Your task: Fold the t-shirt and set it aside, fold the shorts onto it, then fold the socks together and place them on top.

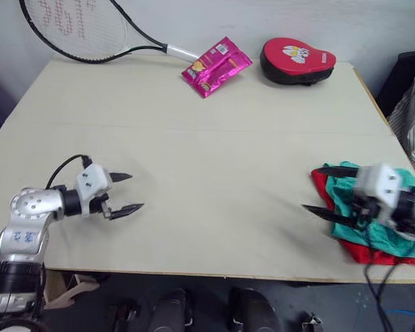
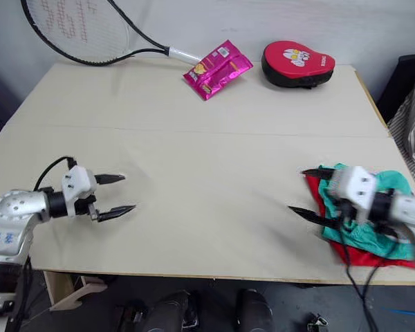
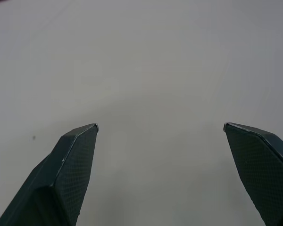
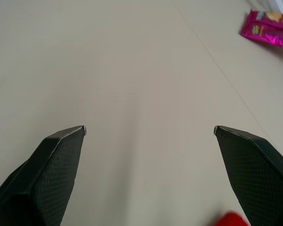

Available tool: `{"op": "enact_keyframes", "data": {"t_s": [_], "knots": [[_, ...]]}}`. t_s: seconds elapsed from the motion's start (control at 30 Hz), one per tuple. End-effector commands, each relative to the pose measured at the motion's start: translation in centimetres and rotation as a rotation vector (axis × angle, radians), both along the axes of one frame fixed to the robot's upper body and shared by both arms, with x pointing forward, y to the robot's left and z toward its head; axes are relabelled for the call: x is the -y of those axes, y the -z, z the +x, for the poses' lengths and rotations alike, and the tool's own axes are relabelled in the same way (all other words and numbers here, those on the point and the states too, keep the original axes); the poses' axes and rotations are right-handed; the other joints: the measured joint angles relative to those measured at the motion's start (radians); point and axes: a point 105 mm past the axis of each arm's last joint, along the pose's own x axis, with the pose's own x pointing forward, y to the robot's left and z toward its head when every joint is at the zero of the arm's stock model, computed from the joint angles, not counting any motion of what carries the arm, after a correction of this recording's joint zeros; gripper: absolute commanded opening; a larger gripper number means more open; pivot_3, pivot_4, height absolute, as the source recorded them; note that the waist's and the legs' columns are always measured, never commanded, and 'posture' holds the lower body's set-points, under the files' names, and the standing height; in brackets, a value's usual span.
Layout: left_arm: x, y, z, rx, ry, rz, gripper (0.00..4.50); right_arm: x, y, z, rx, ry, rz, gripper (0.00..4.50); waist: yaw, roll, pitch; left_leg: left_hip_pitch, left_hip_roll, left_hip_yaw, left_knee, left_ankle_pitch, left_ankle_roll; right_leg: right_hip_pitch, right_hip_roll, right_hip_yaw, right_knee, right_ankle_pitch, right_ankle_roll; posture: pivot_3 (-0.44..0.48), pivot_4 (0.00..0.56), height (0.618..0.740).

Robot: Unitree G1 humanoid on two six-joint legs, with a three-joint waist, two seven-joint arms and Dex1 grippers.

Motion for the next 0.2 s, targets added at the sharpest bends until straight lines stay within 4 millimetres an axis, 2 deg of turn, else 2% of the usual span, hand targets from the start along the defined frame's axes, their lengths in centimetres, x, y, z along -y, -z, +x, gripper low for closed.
{"op": "enact_keyframes", "data": {"t_s": [0.03,0.2], "knots": [[-0.33,-1.66,-0.44,0.069,-0.019,0.007,4.5,-0.45,0.57,1.27,0.042,-0.038,-0.029,4.45,0.003,0.0,0.0,-0.001,0.0,0.0,0.0,0.0,0.001,0.0,-0.001,-0.001,0.0,0.0,0.0,0.0,0.15,0.74],[-0.24,-1.85,-0.98,0.082,-0.02,0.001,4.5,-0.16,1.38,1.66,0.043,-0.063,-0.03,4.45,0.002,0.0,0.001,0.001,-0.001,0.0,0.001,0.001,0.002,0.002,-0.002,-0.001,0.0,0.001,0.001,0.0,0.15,0.74]]}}
